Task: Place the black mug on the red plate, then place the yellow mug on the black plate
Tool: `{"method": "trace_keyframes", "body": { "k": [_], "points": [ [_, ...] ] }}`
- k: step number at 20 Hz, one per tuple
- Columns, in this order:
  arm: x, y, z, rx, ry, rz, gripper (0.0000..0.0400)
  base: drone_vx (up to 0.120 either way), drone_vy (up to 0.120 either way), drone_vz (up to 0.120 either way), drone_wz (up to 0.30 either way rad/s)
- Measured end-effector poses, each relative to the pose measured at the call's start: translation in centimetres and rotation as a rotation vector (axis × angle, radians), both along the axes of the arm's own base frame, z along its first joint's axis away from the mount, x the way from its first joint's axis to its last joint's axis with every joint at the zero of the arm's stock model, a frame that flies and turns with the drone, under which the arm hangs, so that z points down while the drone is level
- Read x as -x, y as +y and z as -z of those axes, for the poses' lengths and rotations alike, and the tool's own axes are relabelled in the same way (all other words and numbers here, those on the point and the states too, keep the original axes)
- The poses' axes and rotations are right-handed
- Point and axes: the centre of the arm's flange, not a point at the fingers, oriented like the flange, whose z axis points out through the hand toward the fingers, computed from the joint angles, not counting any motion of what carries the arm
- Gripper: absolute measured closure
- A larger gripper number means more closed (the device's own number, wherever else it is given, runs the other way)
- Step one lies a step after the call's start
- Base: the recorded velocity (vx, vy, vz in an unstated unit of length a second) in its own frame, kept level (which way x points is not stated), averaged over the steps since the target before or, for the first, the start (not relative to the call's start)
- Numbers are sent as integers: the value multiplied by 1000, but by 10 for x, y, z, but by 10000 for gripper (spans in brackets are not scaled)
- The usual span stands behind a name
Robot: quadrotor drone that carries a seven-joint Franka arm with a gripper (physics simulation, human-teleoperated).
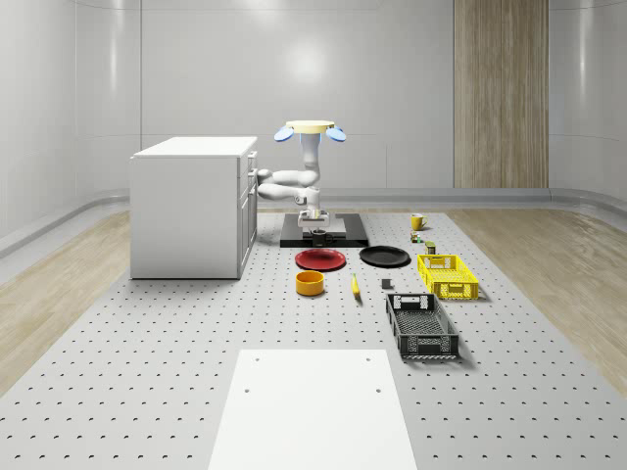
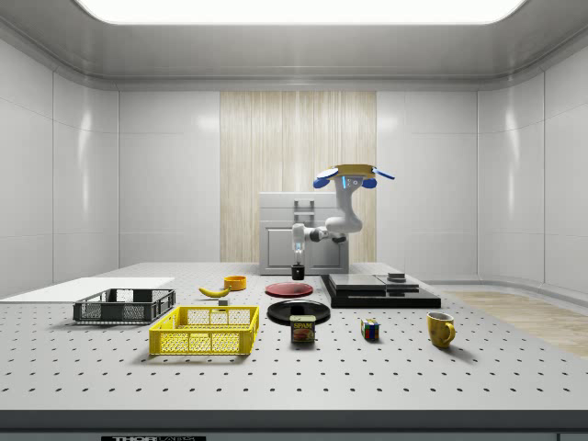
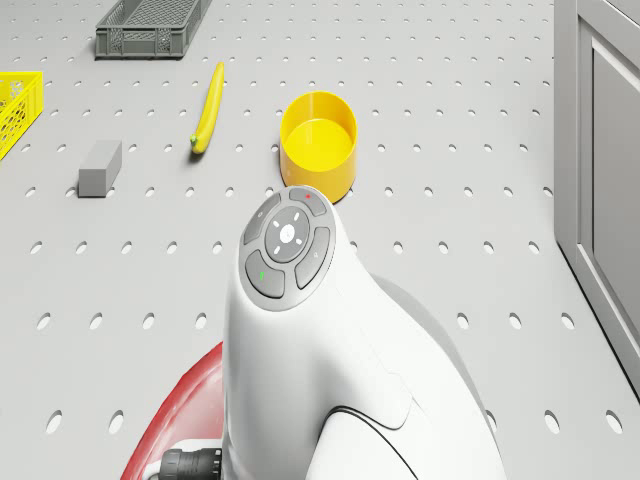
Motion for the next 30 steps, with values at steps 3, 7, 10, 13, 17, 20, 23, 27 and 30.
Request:
{"method": "trace_keyframes", "body": {
  "k": [3,7,10,13,17,20,23,27,30],
  "points": [
    [-11,0,-2,0,0,0,290,0,0,0,0],
    [-18,0,-15,0,0,0,290,0,0,0,0],
    [-21,0,-25,0,0,0,290,0,0,0,0],
    [-23,0,-34,0,0,0,290,0,0,0,0],
    [-28,0,-44,0,0,0,290,0,0,0,0],
    [-32,0,-50,0,0,0,246,0,0,0,0],
    [-34,0,-51,0,0,0,116,0,0,0,0],
    [-36,0,-40,0,0,0,43,0,0,60,0],
    [-36,0,-33,0,0,0,20,0,27,120,0]
  ]
}}
